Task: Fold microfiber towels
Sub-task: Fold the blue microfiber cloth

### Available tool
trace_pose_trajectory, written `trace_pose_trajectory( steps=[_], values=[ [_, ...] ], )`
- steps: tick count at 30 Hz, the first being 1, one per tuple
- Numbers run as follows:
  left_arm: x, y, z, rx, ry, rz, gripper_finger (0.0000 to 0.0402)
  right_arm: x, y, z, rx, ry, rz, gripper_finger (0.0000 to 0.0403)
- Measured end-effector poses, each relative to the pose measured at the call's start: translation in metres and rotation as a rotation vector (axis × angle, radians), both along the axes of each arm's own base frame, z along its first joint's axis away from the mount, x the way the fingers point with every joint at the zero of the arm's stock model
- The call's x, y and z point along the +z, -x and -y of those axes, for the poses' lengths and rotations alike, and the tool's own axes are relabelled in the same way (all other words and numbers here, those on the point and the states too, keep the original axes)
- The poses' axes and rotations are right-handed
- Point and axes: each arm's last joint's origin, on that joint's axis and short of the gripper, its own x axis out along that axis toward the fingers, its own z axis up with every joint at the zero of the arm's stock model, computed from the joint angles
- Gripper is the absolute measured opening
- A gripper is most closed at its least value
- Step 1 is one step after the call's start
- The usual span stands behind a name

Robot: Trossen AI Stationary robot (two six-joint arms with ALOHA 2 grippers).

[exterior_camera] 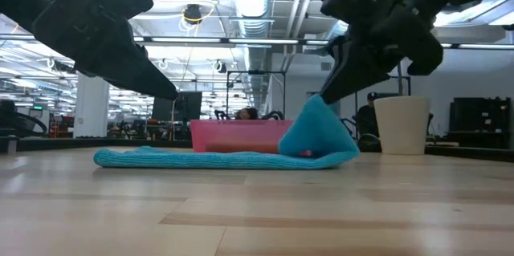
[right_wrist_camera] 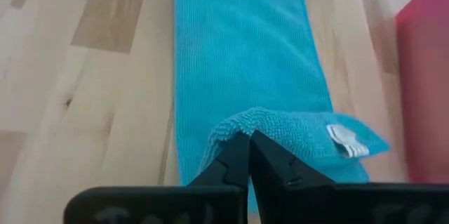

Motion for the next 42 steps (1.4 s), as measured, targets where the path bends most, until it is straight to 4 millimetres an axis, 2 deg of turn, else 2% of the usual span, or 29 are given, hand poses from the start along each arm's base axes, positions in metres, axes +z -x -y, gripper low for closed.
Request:
trace_pose_trajectory(
  steps=[8,15,23,29,36,42],
  values=[
    [0.0,0.0,0.0,0.007,0.014,0.004,0.0217,-0.017,-0.01,-0.002,-0.003,-0.01,-0.002,0.0039],
    [0.0,0.0,0.0,0.002,0.023,0.003,0.0217,-0.029,-0.016,-0.003,0.001,-0.008,-0.002,0.0073],
    [0.0,0.0,0.0,0.003,0.025,0.003,0.0217,-0.023,-0.021,-0.005,0.027,-0.059,0.066,0.0145],
    [0.0,0.0,0.001,-0.011,0.043,0.002,0.0217,-0.02,-0.024,0.002,-0.02,-0.063,0.103,0.0192],
    [0.001,0.0,0.005,-0.047,0.103,0.0,0.0217,-0.026,-0.03,0.002,-0.034,-0.1,0.131,0.0192],
    [-0.004,0.009,0.015,-0.08,0.126,-0.055,0.0217,-0.026,-0.031,-0.003,-0.018,-0.107,0.155,0.0184]
  ],
)
